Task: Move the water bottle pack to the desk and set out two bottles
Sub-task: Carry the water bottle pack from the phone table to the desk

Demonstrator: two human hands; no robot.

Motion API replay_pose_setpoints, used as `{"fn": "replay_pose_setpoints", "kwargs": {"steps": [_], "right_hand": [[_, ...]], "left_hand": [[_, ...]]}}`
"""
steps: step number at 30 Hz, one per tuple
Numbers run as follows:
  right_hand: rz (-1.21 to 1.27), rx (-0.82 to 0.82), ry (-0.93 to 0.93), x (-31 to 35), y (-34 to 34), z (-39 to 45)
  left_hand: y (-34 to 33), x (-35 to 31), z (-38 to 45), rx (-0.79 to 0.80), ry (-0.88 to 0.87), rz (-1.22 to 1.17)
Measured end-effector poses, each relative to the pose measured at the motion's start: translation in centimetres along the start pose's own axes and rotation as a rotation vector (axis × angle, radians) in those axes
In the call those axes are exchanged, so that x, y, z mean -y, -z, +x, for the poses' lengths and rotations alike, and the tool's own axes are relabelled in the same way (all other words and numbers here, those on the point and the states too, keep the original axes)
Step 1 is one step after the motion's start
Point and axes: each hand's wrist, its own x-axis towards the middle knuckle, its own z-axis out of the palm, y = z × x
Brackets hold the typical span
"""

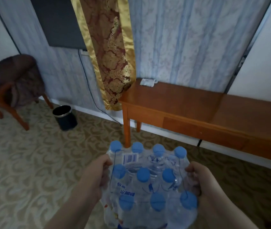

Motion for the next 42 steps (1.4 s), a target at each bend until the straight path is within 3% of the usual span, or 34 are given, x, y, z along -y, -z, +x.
{"fn": "replay_pose_setpoints", "kwargs": {"steps": [12, 25, 35, 42], "right_hand": [[0.058, -0.084, 0.132, 17.3, -9.0, 18.0], [-0.010, -0.159, 0.154, 34.1, -17.6, 36.2], [0.018, -0.336, 0.135, 39.0, -25.5, 48.5], [0.042, -0.435, 0.070, 39.2, -28.3, 53.3]], "left_hand": [[-14.0, -14.3, 21.1, 0.114, -0.086, 0.091], [-26.8, -26.5, 40.7, 0.047, -0.030, 0.112], [-32.0, -33.7, 57.0, 0.138, 0.025, 0.286], [-33.6, -35.1, 62.0, 0.224, 0.102, 0.337]]}}
